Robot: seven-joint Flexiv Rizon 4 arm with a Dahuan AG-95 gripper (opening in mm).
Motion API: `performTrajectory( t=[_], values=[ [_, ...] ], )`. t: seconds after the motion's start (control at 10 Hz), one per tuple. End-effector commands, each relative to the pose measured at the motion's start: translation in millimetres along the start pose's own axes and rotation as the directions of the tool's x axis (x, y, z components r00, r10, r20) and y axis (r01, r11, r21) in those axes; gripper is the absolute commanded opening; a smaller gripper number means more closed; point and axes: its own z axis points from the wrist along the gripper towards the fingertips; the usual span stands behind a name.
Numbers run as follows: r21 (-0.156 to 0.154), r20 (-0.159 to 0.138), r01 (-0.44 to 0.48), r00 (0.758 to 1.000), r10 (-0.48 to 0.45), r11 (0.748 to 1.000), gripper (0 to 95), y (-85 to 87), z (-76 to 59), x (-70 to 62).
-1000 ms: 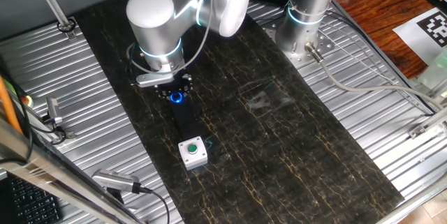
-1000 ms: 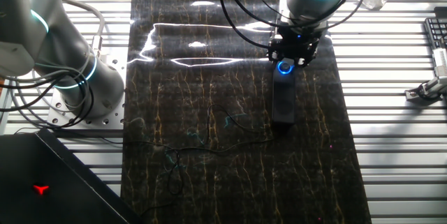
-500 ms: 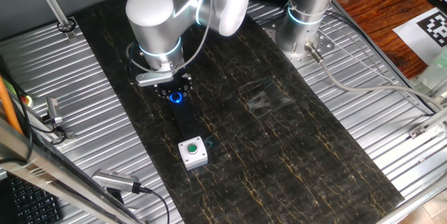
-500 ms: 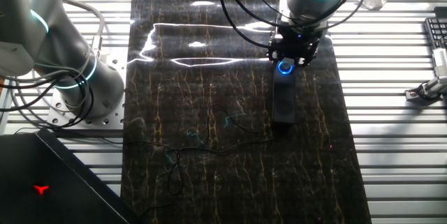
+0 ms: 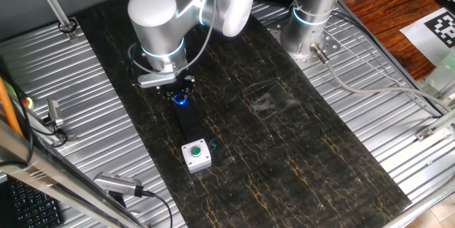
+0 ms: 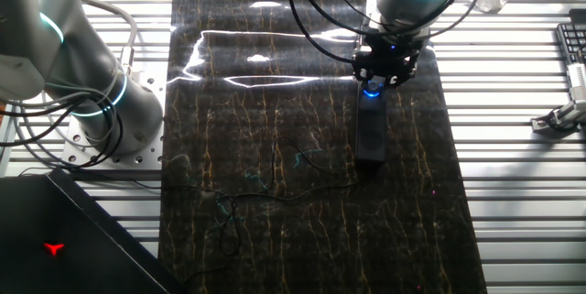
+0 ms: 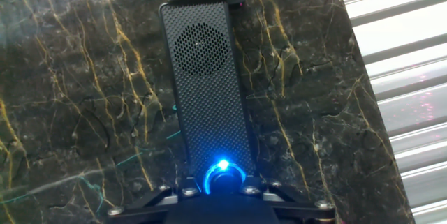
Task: Turn the knob to decrease the volume of the speaker
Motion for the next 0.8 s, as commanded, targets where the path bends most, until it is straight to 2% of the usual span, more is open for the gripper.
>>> performTrajectory(
  t=[0.1, 0.2, 0.5, 0.8],
  values=[
    [0.001, 0.000, -0.015, 1.000, 0.015, 1.000, 19.0, 0.5, 0.5, 0.0],
    [0.001, 0.001, -0.041, 0.999, 0.041, 0.999, 0.0, 0.4, 0.5, 0.0],
    [-0.001, 0.004, -0.122, 0.992, 0.122, 0.992, 0.0, 0.3, 0.4, -0.1],
    [-0.007, 0.009, -0.255, 0.967, 0.255, 0.967, 0.0, 0.3, 0.4, -0.1]
  ],
)
